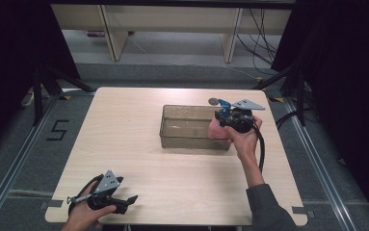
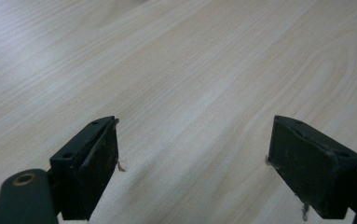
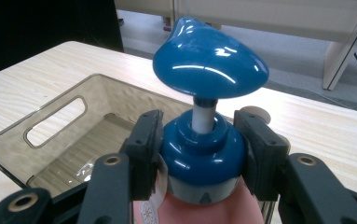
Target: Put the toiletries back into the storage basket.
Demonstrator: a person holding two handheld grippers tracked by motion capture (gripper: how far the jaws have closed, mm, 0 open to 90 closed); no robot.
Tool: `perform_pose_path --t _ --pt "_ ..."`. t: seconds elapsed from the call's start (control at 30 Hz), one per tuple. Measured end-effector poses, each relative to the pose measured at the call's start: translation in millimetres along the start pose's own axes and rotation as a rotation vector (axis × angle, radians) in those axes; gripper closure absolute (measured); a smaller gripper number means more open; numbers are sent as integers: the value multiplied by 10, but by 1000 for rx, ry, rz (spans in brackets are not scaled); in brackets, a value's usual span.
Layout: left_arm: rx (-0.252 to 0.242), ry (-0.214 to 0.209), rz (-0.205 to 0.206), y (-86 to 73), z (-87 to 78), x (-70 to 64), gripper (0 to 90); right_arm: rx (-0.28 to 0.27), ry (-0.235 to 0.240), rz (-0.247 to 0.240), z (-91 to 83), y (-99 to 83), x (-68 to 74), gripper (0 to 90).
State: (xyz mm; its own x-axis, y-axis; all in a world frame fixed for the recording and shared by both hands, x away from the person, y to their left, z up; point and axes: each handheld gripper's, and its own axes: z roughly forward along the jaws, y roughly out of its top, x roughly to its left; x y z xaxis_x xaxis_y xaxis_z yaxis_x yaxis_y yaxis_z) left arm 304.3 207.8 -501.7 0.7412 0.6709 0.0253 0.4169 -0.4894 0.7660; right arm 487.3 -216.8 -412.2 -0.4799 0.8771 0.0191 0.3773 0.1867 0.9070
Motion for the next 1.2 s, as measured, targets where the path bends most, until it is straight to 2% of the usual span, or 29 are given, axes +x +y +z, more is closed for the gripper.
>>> perform_pose_path --t 0.1,0.17,0.23,0.27,0.33,0.43,0.47,0.53,0.57,0.6,0.63,0.7,0.77,0.83,0.87,0.93,0.97,1.0,1.07,1.17,1.2 --pt "2 8 17 3 0 10 154 14 6 32 10 -18 14 535" --pt "-6 -9 -15 -3 1 -11 154 13 17 37 18 -26 11 535" --pt "-2 -5 -1 0 -2 0 154 19 13 33 19 -33 2 535" --pt "-1 -6 -7 -1 -4 -5 154 16 8 25 21 -39 -7 535" --pt "0 -11 -16 -2 -5 -12 154 25 5 44 22 -48 2 535" --pt "-5 0 -1 0 1 -1 154 26 8 44 31 -57 4 535" --pt "-2 -10 -15 -2 -3 -12 154 26 4 17 30 -54 -11 535" --pt "-1 -11 -15 -2 -7 -12 154 20 2 -4 39 -64 -19 535" --pt "-2 -11 -16 -2 -7 -12 154 28 10 11 39 -69 -12 535" --pt "-3 -11 -17 -2 -6 -12 154 29 -2 11 35 -68 -10 535" --pt "-2 -11 -16 -2 -7 -12 154 28 17 27 44 -76 -2 535" --pt "-3 -11 -17 -1 -7 -13 154 30 4 35 45 -82 10 535" --pt "-2 -11 -16 -1 -8 -12 154 37 12 11 54 -87 -4 535" --pt "-3 -11 -16 -1 -7 -12 154 41 20 17 56 -88 -1 535" --pt "-2 -11 -16 -1 -7 -12 154 48 15 41 52 -96 12 534" --pt "-3 -11 -15 -1 -8 -12 154 51 23 41 63 -101 11 535" --pt "-3 -11 -16 -1 -8 -13 154 46 4 14 61 -105 -4 535" --pt "-3 -11 -17 -1 -8 -13 154 37 12 7 70 -113 -9 534" --pt "-4 -10 -16 -1 -8 -12 154 56 14 53 68 -126 17 534" --pt "-4 -11 -16 0 -9 -13 154 53 14 22 84 -142 -11 534" --pt "-4 -11 -16 0 -9 -13 154 64 8 36 73 -144 0 535"
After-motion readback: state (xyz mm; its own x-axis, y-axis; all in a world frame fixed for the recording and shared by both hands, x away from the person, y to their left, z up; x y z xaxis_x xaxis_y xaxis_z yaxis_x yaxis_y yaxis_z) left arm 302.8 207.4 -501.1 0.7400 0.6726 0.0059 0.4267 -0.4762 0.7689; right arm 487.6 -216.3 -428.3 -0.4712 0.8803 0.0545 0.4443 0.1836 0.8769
